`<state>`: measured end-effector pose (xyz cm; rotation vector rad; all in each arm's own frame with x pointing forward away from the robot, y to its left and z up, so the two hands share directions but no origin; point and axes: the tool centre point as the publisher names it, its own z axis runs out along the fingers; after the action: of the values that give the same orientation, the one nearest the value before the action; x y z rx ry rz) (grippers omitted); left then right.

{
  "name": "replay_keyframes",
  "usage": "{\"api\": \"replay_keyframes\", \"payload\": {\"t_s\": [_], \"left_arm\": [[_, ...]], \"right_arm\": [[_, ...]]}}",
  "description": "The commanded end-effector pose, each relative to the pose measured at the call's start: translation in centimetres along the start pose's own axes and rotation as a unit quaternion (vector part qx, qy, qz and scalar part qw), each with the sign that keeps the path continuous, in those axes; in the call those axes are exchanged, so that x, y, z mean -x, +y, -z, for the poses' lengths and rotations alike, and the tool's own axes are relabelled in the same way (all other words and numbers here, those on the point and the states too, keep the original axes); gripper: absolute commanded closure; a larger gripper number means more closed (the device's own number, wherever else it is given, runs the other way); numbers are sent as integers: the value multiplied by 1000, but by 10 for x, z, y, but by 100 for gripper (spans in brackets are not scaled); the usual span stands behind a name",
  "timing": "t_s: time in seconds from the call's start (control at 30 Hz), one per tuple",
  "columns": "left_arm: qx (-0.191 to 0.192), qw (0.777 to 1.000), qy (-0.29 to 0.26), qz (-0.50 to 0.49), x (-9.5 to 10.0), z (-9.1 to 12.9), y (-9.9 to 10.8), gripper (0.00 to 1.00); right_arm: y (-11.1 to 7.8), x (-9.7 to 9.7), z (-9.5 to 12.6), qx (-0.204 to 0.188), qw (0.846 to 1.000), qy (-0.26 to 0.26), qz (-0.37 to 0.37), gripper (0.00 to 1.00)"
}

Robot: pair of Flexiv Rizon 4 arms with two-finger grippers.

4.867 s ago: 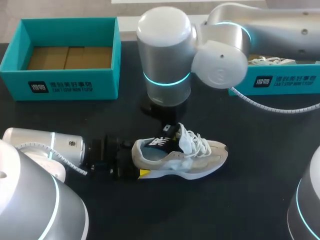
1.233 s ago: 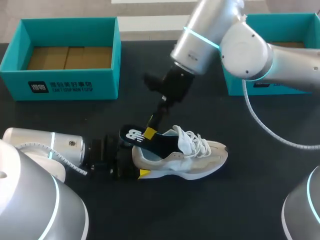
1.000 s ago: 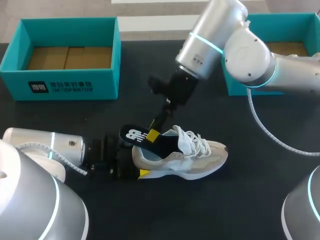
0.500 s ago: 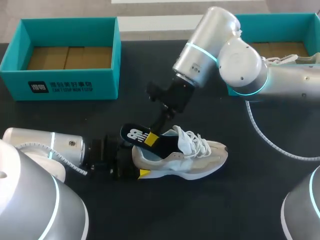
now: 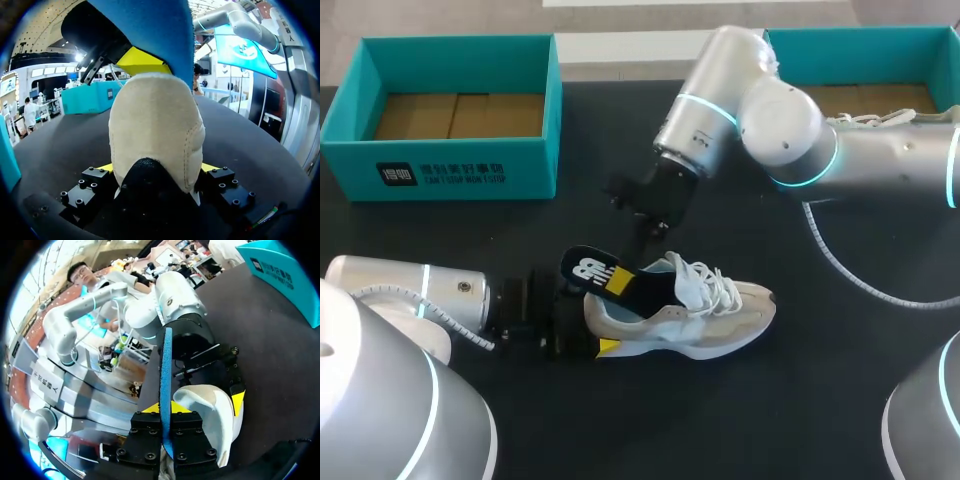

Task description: Take the shoe out of the shoebox, open the shoe tongue, remove and reinsert the insole, then place the shoe into the shoebox

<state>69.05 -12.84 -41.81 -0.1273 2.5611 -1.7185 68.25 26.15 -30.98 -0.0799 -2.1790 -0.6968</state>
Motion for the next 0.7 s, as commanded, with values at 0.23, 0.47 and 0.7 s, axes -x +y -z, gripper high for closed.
{"api": "replay_keyframes", "payload": {"t_s": [0.23,0.47,0.7], "left_arm": [[1,1000,-1,0,-1,-1,1,100],[1,1000,-1,0,-1,-1,1,100],[1,1000,-1,0,-1,-1,1,100]], "right_arm": [[39,-14,23,82,995,41,31,100],[61,-19,42,135,990,10,36,100],[66,-21,51,170,983,-38,59,100]]}}
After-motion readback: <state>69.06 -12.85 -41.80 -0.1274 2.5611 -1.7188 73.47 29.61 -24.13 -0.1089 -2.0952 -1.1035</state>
